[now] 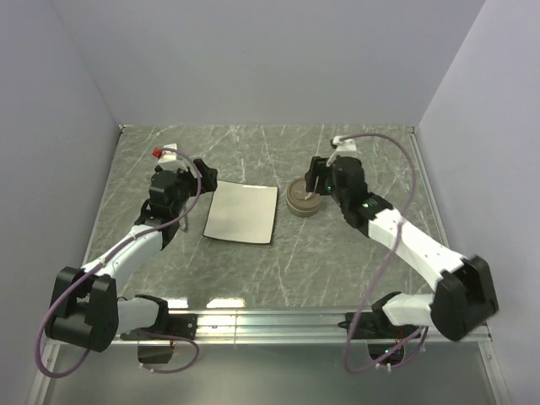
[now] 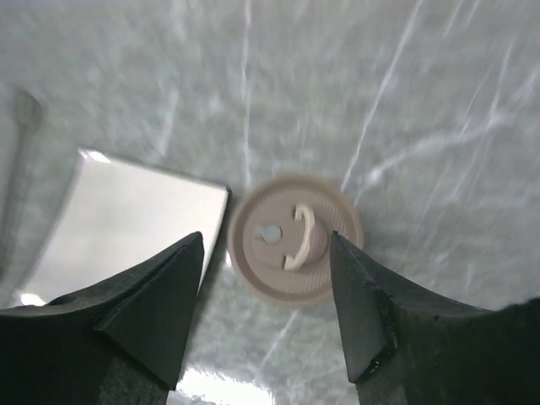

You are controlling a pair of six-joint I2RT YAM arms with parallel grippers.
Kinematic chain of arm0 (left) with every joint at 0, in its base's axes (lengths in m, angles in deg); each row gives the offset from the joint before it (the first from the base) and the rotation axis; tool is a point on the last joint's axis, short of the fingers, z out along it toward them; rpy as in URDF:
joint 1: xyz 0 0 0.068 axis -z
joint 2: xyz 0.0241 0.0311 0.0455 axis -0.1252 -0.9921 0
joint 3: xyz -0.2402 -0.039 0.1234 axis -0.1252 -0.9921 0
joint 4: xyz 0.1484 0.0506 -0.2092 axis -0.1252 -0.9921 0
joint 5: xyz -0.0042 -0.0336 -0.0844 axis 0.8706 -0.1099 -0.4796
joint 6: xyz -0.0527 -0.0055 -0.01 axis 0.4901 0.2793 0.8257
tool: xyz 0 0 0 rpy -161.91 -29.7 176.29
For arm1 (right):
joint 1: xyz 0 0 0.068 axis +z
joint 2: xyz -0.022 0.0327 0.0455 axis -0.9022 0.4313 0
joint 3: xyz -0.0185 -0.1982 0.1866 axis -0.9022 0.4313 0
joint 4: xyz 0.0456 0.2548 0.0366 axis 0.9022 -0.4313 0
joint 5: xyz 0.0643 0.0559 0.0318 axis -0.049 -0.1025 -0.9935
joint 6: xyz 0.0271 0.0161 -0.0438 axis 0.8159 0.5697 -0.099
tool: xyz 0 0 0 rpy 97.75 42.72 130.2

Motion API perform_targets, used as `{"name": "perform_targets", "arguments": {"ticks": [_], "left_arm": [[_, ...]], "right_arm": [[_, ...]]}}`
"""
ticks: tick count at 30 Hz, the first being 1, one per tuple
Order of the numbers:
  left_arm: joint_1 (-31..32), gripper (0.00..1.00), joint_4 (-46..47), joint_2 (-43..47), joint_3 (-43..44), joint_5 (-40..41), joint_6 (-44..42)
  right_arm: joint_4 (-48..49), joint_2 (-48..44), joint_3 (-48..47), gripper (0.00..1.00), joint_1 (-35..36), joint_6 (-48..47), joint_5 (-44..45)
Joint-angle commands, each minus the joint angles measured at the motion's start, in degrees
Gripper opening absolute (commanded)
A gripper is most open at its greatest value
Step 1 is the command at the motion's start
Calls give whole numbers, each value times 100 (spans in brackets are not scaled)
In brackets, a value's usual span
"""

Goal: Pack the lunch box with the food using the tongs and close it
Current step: Put the lid back on the lunch box

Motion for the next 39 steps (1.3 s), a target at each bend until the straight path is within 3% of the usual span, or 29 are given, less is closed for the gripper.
{"name": "perform_targets", "arguments": {"ticks": [1, 6, 10, 15, 39], "left_arm": [[-24, 100, 305, 479, -192, 213, 108], [-24, 99, 446, 1514, -763, 854, 248], [-24, 99, 420, 2368, -1255, 1662, 442], [-24, 99, 350, 2949, -1432, 1796, 477], [-24, 99, 350, 2818, -1432, 2006, 407]], "right_arm": [[908, -904, 424, 69, 41, -381, 375], [1779, -1626, 1224, 80, -47, -601, 1234], [1991, -1618, 1401, 81, -460, -434, 1079], [2052, -1583, 1472, 81, -653, -337, 956], [2087, -1600, 1507, 81, -750, -302, 675]]}}
